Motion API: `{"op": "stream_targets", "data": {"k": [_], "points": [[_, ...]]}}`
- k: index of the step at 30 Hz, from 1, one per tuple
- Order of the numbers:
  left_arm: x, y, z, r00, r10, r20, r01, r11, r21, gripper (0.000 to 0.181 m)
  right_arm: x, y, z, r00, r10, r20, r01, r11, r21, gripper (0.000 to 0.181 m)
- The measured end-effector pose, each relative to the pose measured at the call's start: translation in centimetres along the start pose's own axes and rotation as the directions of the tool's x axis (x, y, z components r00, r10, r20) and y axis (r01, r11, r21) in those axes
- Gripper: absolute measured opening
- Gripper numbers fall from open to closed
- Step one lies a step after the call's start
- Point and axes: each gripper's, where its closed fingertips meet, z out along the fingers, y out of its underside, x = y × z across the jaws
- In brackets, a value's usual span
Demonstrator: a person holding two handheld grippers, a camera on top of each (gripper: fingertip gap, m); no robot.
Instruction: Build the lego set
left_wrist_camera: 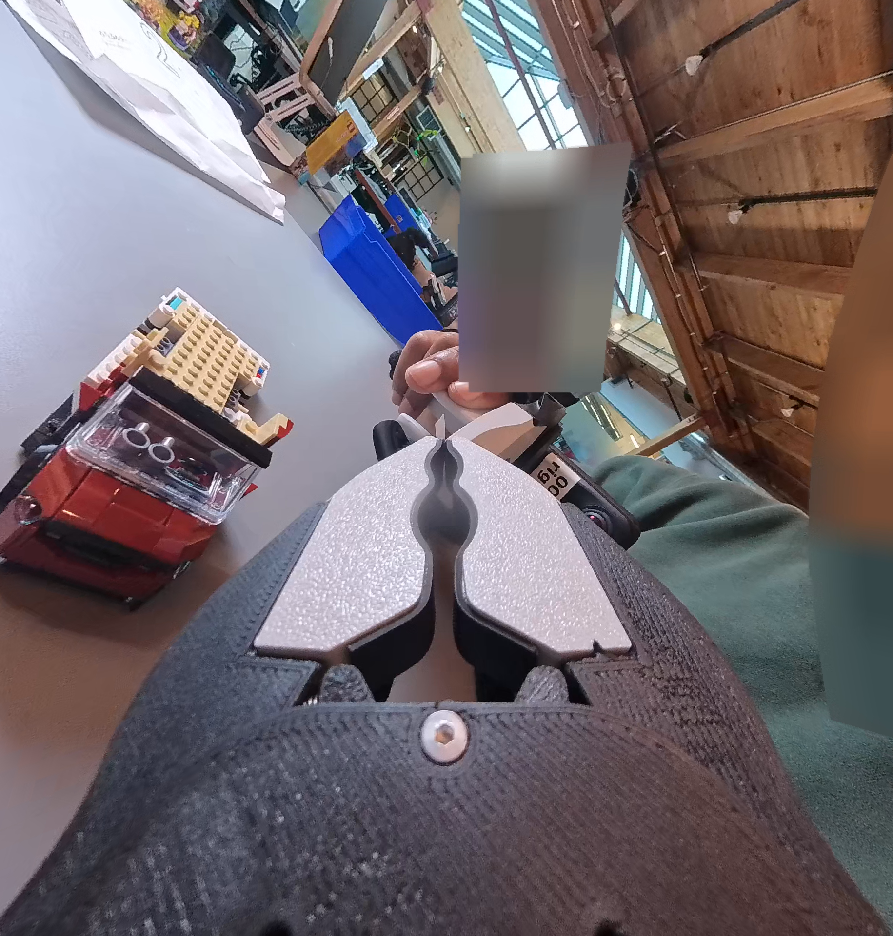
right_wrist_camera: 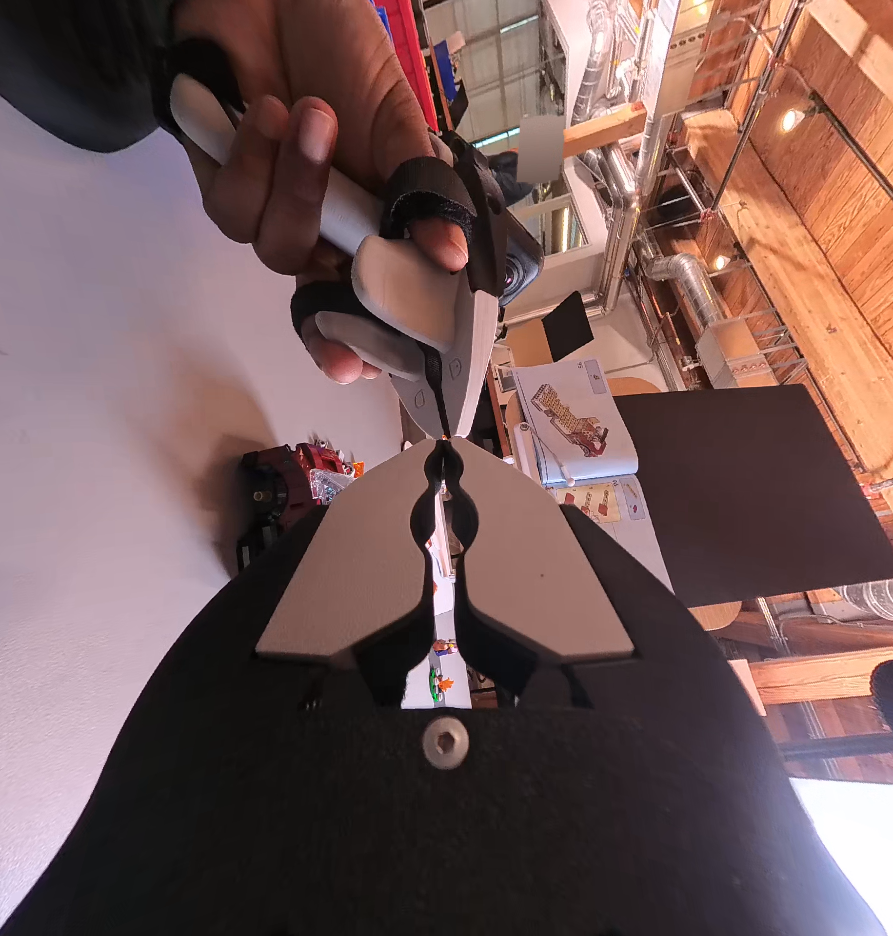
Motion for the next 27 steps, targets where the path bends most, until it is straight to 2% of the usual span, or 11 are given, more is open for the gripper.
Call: {"op": "stream_targets", "data": {"k": [17, 27], "points": [[0.28, -0.04, 0.03, 1.0, -0.001, -0.017, 0.001, 1.0, 0.006, 0.0, 0.31, -0.05, -0.18, 0.999, 0.033, -0.004, -0.033, 0.999, 0.011, 0.001], [0.31, 0.06, 0.18, 1.0, 0.029, 0.0, -0.029, 1.0, 0.001, 0.0, 0.6, -0.08, -0.26, 0.996, 0.084, 0.006, -0.084, 0.996, 0.015, 0.013]]}}
